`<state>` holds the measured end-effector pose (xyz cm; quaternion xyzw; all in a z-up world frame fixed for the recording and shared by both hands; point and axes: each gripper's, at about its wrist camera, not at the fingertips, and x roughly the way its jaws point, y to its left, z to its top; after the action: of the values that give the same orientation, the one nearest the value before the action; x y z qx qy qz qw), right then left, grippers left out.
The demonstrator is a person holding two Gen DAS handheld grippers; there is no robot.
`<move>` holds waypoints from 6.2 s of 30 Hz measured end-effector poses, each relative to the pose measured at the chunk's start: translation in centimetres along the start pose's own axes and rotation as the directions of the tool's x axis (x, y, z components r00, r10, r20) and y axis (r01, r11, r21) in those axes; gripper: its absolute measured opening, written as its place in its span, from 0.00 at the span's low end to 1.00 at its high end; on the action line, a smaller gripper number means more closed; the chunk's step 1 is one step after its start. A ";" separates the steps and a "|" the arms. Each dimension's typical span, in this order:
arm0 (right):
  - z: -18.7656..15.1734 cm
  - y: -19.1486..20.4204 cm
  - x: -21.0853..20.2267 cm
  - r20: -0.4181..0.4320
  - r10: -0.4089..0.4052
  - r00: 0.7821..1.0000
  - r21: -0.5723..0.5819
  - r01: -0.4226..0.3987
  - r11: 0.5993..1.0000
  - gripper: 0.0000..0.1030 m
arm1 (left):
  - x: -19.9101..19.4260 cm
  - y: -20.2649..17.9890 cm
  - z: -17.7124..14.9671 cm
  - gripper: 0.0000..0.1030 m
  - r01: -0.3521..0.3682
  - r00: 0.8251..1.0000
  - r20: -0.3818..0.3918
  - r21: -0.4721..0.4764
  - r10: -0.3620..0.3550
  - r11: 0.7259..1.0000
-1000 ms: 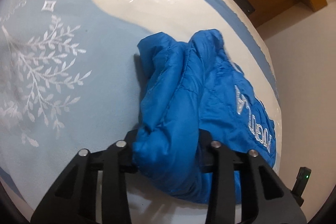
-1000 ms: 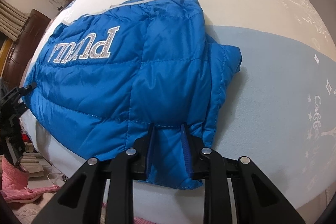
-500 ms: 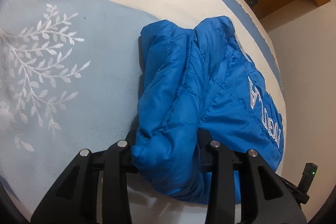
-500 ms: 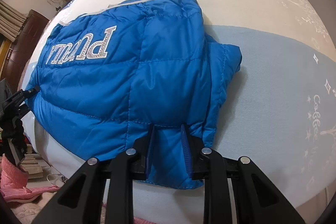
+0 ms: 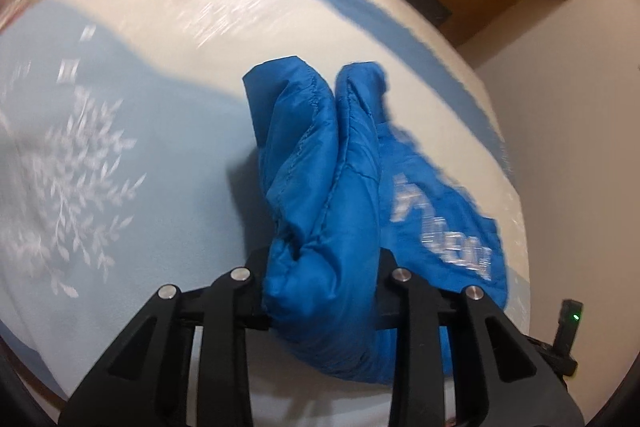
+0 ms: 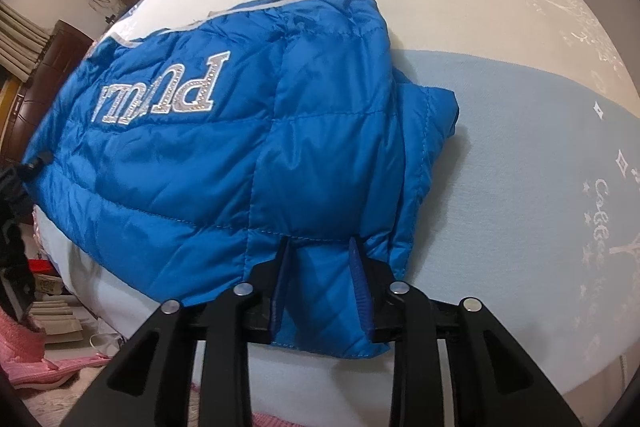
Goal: Fold large clothes
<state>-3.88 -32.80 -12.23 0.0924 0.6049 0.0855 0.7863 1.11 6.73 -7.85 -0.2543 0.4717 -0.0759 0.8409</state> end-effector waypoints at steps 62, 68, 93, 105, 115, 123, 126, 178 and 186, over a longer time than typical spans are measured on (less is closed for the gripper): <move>11.8 5.8 -1.2 -0.073 0.262 0.962 0.071 -0.257 0.964 0.77 | 7.7 -12.0 1.8 0.59 -0.166 0.963 -0.152 0.317 0.223 0.934; 12.2 6.8 0.9 -0.109 0.209 0.972 0.073 -0.202 0.977 0.79 | 8.6 -12.4 2.9 0.72 -0.171 0.969 -0.113 0.329 0.219 0.929; 10.8 6.3 -7.3 0.094 0.278 0.956 -0.096 -0.269 0.958 0.13 | 7.7 -15.4 3.5 0.77 -0.115 0.985 -0.077 0.378 0.155 0.919; 7.9 0.2 -6.9 0.103 0.246 0.964 0.037 -0.251 0.967 0.12 | 9.7 -20.4 -1.4 0.77 -0.007 0.983 -0.160 0.459 0.090 0.889; 5.6 -5.1 1.5 0.049 0.304 0.951 0.195 -0.308 0.931 0.19 | 13.3 -20.3 -5.0 0.79 0.016 0.968 -0.230 0.462 0.102 0.887; 4.9 -5.5 3.7 0.039 0.302 0.953 0.206 -0.303 0.930 0.21 | 14.2 -19.5 -5.4 0.80 -0.017 0.969 -0.211 0.467 0.130 0.884; 5.2 -4.2 2.2 0.037 0.266 0.963 0.163 -0.269 0.949 0.24 | 13.8 -20.1 -4.7 0.77 -0.033 0.968 -0.204 0.471 0.145 0.881; 6.6 5.8 -6.0 0.109 0.193 0.975 -0.252 -0.161 0.954 0.32 | 10.0 -19.6 -3.7 0.70 0.044 0.950 -0.286 0.522 0.126 0.852; 3.2 5.9 -2.8 0.035 0.105 0.994 -0.253 -0.092 0.963 0.28 | 10.4 -17.4 -6.7 0.70 0.086 0.923 -0.370 0.469 0.108 0.879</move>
<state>-1.61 -27.94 -7.31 0.0241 0.5647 0.1982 0.8008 3.15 -14.43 -9.90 -0.0168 0.5959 -0.2331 0.7683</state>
